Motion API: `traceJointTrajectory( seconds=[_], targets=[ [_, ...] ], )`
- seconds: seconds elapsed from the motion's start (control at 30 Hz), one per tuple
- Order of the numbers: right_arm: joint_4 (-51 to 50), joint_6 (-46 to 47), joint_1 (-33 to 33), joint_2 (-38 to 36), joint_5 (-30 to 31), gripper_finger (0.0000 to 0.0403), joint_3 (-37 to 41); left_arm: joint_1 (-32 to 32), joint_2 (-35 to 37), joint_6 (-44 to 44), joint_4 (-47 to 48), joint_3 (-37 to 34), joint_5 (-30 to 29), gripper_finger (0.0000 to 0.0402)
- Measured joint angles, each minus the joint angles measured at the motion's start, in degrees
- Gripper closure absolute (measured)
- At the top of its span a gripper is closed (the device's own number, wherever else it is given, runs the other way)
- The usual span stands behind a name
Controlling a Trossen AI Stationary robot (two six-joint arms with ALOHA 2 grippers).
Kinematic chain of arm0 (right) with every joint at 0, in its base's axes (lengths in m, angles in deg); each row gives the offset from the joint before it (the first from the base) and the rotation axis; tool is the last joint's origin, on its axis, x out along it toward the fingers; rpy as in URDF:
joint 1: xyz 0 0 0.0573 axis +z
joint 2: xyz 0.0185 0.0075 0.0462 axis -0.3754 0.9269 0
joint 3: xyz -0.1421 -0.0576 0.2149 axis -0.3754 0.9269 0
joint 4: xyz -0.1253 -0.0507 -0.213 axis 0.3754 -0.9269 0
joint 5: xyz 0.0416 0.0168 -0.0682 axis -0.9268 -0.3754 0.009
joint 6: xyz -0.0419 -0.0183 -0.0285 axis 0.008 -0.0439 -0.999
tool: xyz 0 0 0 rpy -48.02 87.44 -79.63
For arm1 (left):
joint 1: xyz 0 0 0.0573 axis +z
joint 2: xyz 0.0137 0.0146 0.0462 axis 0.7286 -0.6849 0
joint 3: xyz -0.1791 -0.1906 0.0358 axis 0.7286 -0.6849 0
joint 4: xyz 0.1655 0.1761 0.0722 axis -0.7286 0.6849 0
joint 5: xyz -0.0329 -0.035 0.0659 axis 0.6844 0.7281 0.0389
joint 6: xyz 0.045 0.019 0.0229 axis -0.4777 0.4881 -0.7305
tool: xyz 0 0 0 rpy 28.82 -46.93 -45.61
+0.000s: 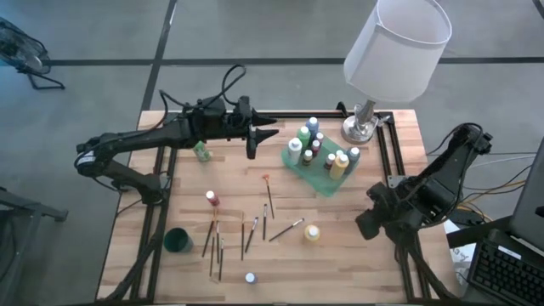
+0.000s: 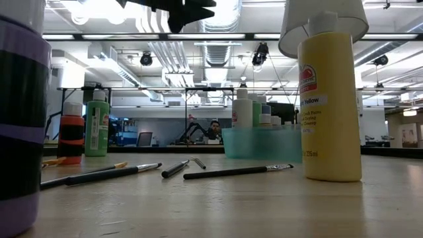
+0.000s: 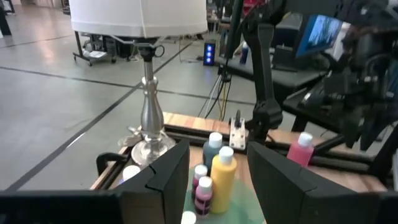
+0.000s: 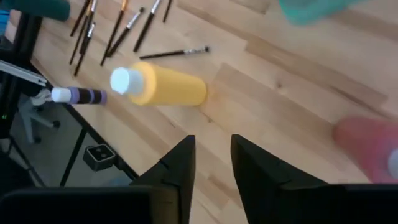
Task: Pick & Place Paint Supplies
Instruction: Put the big pink paint bottle into the green bin
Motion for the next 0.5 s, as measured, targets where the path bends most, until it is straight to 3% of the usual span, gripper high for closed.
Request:
traceJointTrajectory(
  seconds=[0.2,0.43,0.5],
  targets=[
    [-4.89,3.2,3.02,0.21,-0.03,0.0344,-2.06,0.36,0.0,-2.72,1.35,0.0,0.0,0.0234],
    [-23.82,3.35,7.69,2.85,0.11,0.039,-12.18,1.59,0.0,-2.94,4.18,0.0,-0.1,0.0234],
    [-23.3,0.34,9.11,3.38,-0.22,0.0392,-12.99,1.66,0.0,-2.91,4.39,0.0,-0.07,0.0234]
  ],
)
